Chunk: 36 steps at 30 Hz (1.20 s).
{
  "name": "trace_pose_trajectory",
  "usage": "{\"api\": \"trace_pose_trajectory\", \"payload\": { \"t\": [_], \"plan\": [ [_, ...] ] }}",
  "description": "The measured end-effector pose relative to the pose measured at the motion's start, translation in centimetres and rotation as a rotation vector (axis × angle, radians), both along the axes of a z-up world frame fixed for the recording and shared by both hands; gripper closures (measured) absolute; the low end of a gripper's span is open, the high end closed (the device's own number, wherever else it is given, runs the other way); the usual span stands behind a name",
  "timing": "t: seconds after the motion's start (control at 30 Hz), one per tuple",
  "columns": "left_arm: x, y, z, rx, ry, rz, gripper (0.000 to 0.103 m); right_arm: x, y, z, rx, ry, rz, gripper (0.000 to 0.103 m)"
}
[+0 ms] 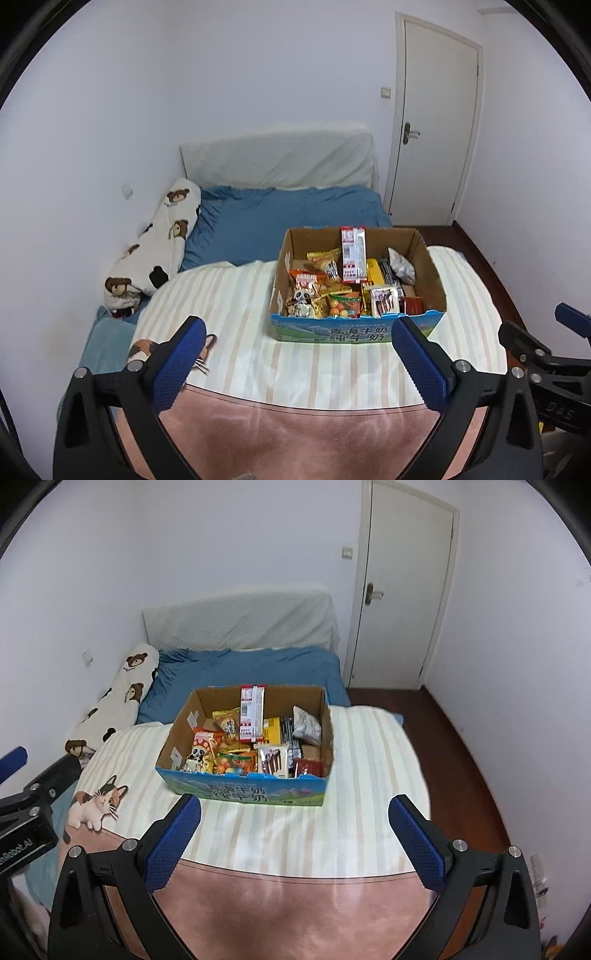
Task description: Organize snacks
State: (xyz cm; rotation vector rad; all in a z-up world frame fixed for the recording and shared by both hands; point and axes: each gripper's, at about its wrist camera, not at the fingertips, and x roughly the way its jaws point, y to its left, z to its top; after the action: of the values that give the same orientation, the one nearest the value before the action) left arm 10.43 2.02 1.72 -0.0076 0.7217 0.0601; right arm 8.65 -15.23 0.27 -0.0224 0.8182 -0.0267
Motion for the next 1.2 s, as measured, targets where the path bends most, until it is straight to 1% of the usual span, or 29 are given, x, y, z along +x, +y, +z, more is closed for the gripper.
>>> {"api": "trace_pose_trajectory", "payload": {
  "t": [0.2, 0.27, 0.37, 0.5, 0.53, 0.57, 0.63, 0.83, 1.03, 1.2],
  "plan": [
    [4.2, -0.6, -2.7, 0.002, 0.089, -0.004, 0.0, 3.4, -1.0, -1.9, 0.013, 0.028, -0.022, 0.0],
    [5.6, -0.9, -3.7, 0.013, 0.123, -0.008, 0.0, 4.7, -1.4, -2.5, 0.025, 0.044, -0.025, 0.0],
    [7.9, -1.2, -5.3, 0.023, 0.18, -0.017, 0.0, 6.7, -1.8, -3.4, 0.019, 0.066, -0.035, 0.0],
    [10.2, -1.4, -6.8, 0.021, 0.233, -0.021, 0.0, 9.5, -2.2, -4.8, 0.007, 0.108, -0.042, 0.0],
    [10.7, -1.5, -7.1, 0.018, 0.242, -0.024, 0.0, 9.9, -2.2, -5.0, 0.003, 0.113, -0.045, 0.0],
    [11.2, -1.4, -7.4, 0.02, 0.25, -0.021, 0.0, 10.8, -2.1, -5.6, -0.014, 0.138, -0.04, 0.0],
    [12.1, -1.6, -7.7, 0.019, 0.267, -0.028, 0.0, 11.9, -2.2, -6.5, -0.003, 0.162, -0.04, 0.0],
    [13.6, -1.7, -8.5, 0.021, 0.301, -0.039, 0.0, 13.5, -2.5, -7.8, 0.01, 0.181, -0.053, 0.0],
    [14.3, -1.8, -9.0, 0.017, 0.324, -0.051, 0.0, 14.1, -2.7, -9.0, 0.022, 0.212, -0.069, 0.0],
    [14.4, -1.9, -9.2, 0.015, 0.328, -0.055, 0.0, 14.2, -2.7, -9.5, 0.012, 0.225, -0.074, 0.0]
  ]
}}
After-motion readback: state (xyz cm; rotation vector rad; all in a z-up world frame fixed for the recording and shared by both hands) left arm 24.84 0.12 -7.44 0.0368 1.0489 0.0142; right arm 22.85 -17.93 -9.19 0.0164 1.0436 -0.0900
